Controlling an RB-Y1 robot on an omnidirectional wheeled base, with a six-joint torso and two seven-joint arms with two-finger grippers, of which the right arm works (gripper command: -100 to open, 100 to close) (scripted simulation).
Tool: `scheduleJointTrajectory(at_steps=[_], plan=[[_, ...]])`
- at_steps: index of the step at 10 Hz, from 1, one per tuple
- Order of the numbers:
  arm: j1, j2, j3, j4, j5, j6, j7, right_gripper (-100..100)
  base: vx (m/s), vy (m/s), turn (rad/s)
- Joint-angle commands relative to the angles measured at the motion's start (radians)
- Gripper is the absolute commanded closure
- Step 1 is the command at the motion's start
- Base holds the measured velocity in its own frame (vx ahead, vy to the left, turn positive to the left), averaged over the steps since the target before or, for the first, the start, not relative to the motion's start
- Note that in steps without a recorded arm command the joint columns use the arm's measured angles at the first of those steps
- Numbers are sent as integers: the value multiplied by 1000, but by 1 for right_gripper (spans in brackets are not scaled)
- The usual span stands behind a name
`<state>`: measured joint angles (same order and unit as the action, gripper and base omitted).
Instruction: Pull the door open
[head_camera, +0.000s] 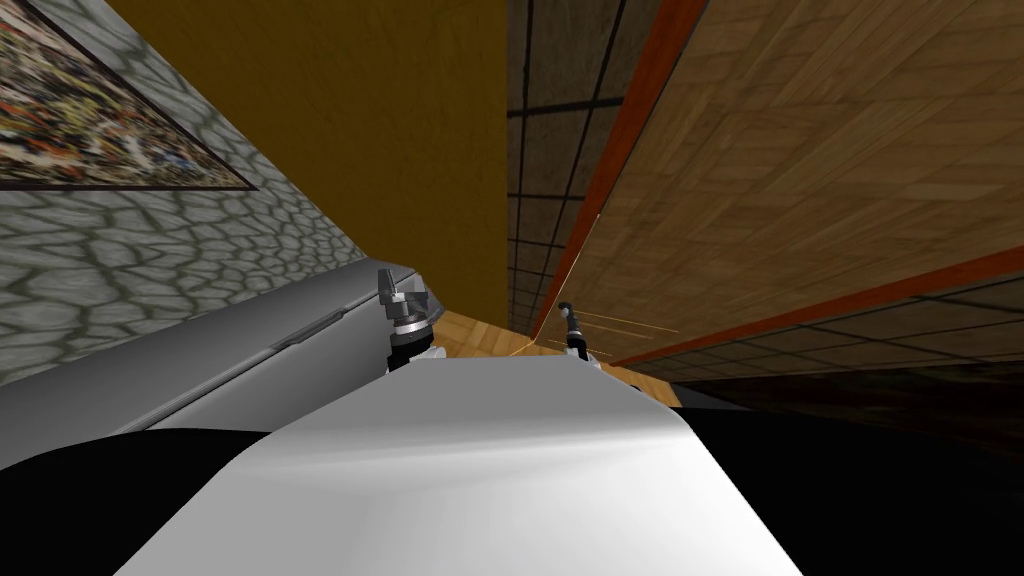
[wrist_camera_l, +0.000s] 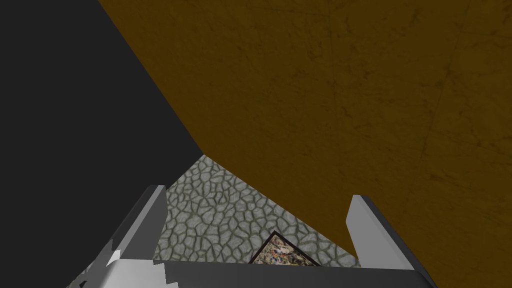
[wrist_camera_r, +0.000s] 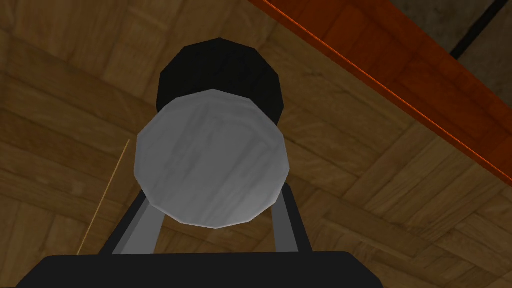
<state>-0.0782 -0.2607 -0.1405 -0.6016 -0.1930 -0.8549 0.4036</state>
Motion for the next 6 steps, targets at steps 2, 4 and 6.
scheduleJointTrajectory(at_steps=[2,4,6], plan=[[-4,11,15,14,-6,-5,-60,100,-28,-12,38],[-4,10,18,14,-14,-5,-102,100,-27,-11,30],[-4,9,21,14,-23,-5,-143,100,-32,-11,37]])
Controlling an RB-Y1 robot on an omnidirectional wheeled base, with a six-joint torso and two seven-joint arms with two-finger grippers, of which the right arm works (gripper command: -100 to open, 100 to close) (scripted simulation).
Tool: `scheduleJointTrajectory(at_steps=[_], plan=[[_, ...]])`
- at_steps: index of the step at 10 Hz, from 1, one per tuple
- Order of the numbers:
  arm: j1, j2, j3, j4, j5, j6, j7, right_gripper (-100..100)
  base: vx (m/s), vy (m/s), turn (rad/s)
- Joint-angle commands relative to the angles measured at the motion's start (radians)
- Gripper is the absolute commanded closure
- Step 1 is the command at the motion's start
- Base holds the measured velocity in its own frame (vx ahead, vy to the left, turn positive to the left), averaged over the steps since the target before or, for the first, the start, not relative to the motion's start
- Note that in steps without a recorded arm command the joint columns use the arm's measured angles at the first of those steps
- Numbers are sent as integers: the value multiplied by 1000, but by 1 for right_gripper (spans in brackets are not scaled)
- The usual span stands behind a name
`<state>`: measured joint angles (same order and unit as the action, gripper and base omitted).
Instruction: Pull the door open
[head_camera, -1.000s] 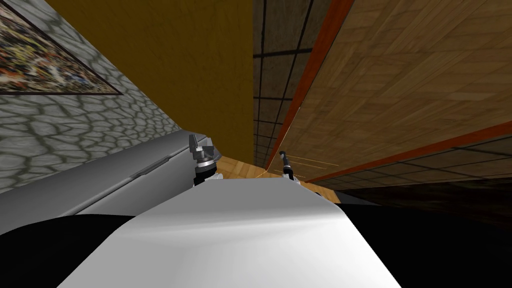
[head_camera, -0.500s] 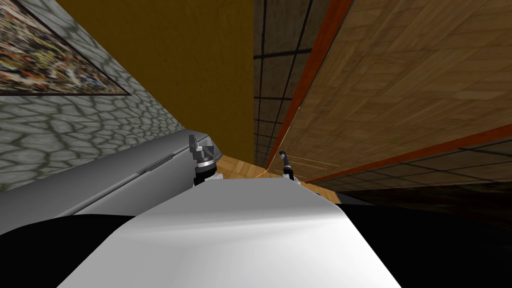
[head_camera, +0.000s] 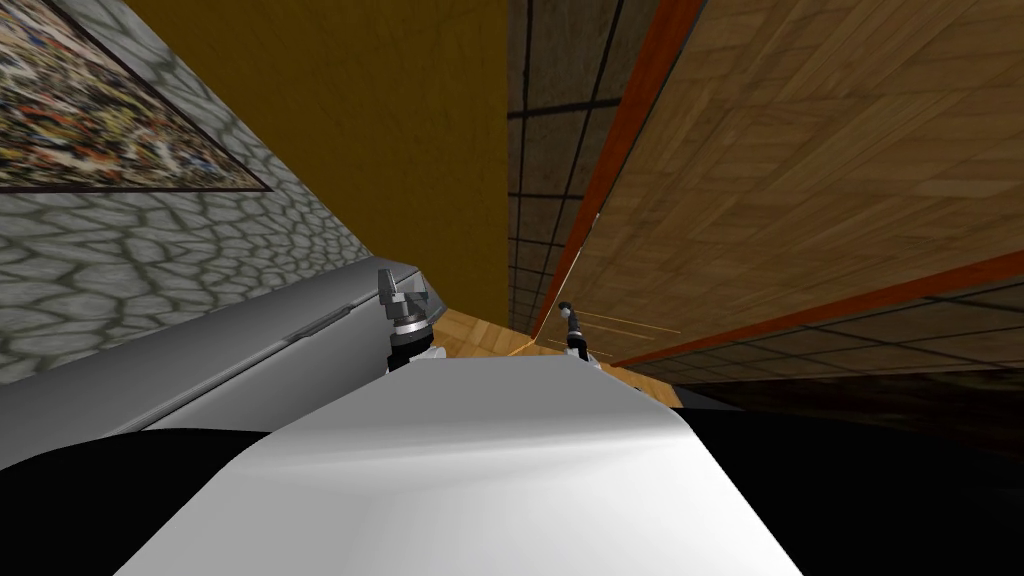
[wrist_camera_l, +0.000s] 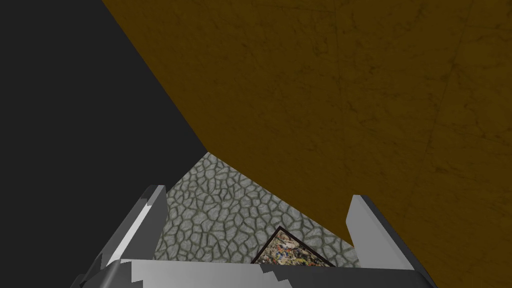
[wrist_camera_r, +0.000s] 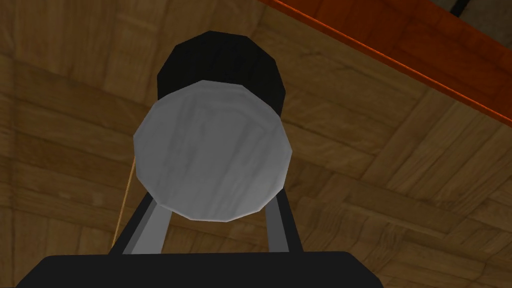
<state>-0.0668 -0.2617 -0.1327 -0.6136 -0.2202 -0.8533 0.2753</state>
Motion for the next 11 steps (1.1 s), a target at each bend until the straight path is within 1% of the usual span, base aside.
scheduleJointTrajectory(at_steps=[1,2,3,4,5,6,7,8,10,11], plan=[[-16,9,16,26,-5,-6,-50,100,-32,-7,40],[-16,9,16,26,-5,-6,-56,100,-29,-6,30],[-16,8,19,27,-13,-6,-98,100,-35,-12,45],[-16,7,23,27,-22,-6,-125,100,-49,-18,64],[-16,7,23,27,-22,-6,-139,100,-35,-16,28],[-16,6,26,27,-31,-6,-172,100,-37,-14,62],[-16,6,26,27,-31,-6,-181,100,-25,-10,26],[-17,5,29,27,-40,-6,-220,100,-26,-12,26],[-17,5,29,27,-40,-6,-222,100,-15,-6,21],[-17,4,32,28,-49,-6,-264,100,-21,-8,40]])
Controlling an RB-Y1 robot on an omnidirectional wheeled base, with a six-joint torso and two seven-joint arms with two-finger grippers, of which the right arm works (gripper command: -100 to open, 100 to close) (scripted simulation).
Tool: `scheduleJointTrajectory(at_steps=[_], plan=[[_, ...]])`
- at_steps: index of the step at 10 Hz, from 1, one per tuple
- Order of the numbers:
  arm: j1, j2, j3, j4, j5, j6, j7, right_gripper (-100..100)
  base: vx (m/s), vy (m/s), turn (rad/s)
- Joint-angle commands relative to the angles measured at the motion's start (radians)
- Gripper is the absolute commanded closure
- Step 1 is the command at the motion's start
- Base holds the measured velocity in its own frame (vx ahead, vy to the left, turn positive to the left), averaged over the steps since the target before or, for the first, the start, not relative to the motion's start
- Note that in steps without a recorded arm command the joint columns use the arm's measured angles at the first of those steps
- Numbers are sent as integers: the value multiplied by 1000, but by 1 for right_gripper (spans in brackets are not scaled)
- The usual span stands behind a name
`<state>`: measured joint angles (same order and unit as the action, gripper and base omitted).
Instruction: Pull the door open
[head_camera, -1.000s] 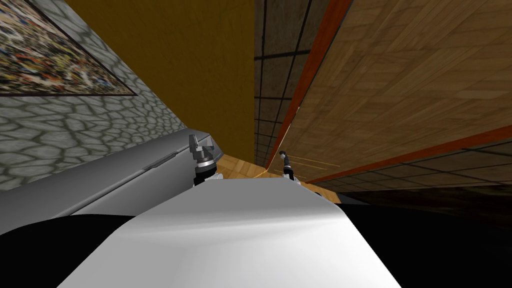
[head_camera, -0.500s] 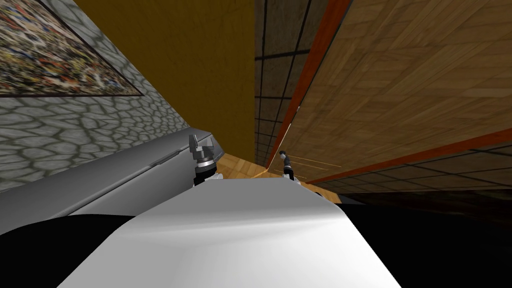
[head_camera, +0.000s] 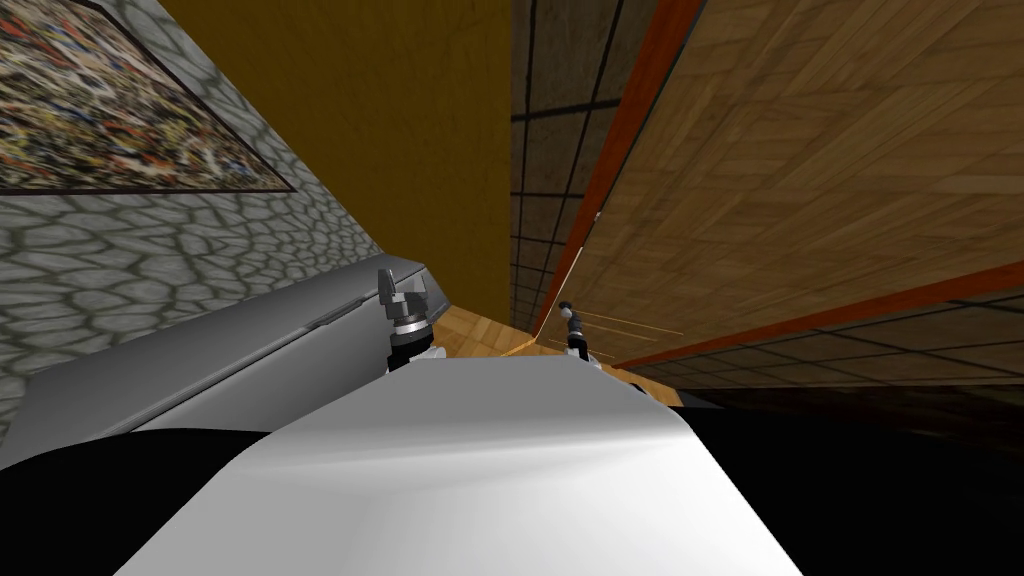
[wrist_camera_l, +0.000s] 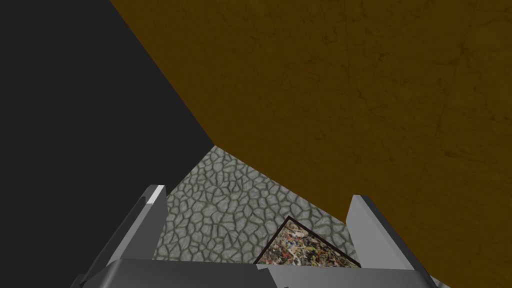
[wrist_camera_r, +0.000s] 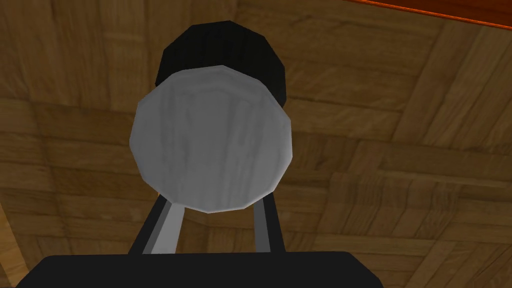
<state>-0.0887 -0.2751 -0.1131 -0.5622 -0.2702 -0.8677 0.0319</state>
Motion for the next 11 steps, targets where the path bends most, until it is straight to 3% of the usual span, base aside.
scheduleJointTrajectory(at_steps=[1,3,11], plan=[[5,17,16,-24,-8,9,-50,100,-45,-19,50],[5,17,16,-24,-8,9,-62,100,-32,-7,31],[3,12,32,-22,-53,10,-263,100,-33,-11,44]])
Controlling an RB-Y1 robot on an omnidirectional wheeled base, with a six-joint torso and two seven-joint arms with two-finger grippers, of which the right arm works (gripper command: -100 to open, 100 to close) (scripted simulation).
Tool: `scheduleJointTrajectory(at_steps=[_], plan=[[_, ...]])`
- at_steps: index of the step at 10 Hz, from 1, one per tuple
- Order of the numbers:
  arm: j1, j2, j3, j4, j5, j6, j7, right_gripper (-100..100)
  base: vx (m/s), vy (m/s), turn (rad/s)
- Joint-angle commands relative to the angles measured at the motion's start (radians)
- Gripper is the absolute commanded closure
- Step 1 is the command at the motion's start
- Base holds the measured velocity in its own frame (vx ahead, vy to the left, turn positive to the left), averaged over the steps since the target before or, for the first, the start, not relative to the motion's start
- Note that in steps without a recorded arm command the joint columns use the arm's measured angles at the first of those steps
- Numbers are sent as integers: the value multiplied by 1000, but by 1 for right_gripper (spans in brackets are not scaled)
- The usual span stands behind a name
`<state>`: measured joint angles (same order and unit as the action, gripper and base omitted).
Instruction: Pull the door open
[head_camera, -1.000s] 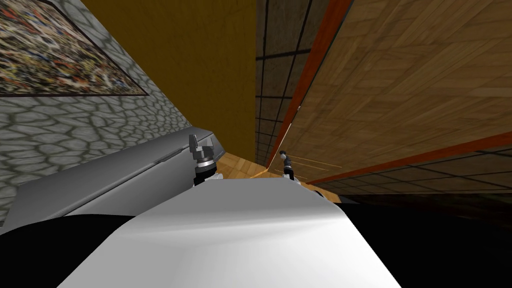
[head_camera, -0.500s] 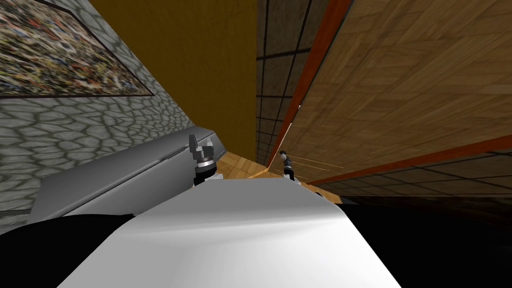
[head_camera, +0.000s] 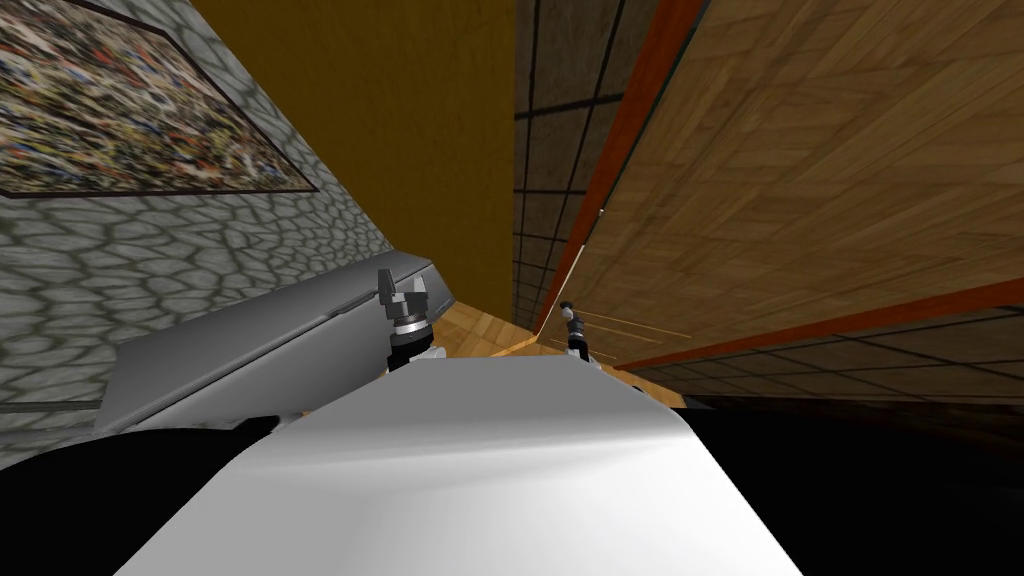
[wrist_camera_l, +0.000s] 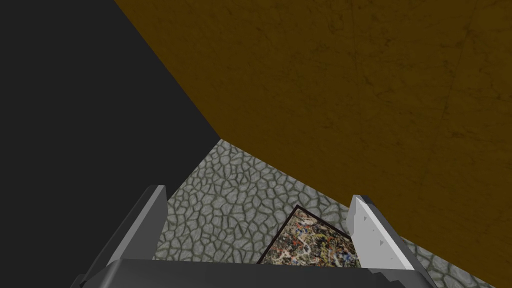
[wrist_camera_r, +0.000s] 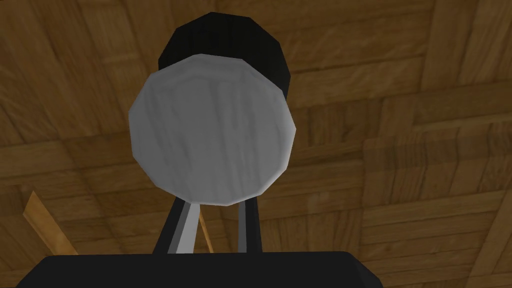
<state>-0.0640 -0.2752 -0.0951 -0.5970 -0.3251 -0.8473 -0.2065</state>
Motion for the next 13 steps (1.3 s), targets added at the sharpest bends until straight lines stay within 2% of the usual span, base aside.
scheduleJointTrajectory(at_steps=[1,2,5,6,7,8,9,13], plan=[[-21,12,14,12,2,-11,-30,100,-31,-10,22],[-21,11,17,13,-7,-11,-70,100,-31,-13,38],[-21,11,17,28,-7,-11,-72,100,-9,-1,10],[-22,10,20,13,-16,-11,-113,100,-22,-7,23],[-22,10,20,13,-16,-11,-113,100,-28,-11,26],[-22,9,24,13,-25,-10,-151,100,-34,5,85],[-28,5,17,50,-42,-14,-172,-100,-56,-21,34],[-32,21,29,38,-86,-14,-288,-100,-76,-1,45]])
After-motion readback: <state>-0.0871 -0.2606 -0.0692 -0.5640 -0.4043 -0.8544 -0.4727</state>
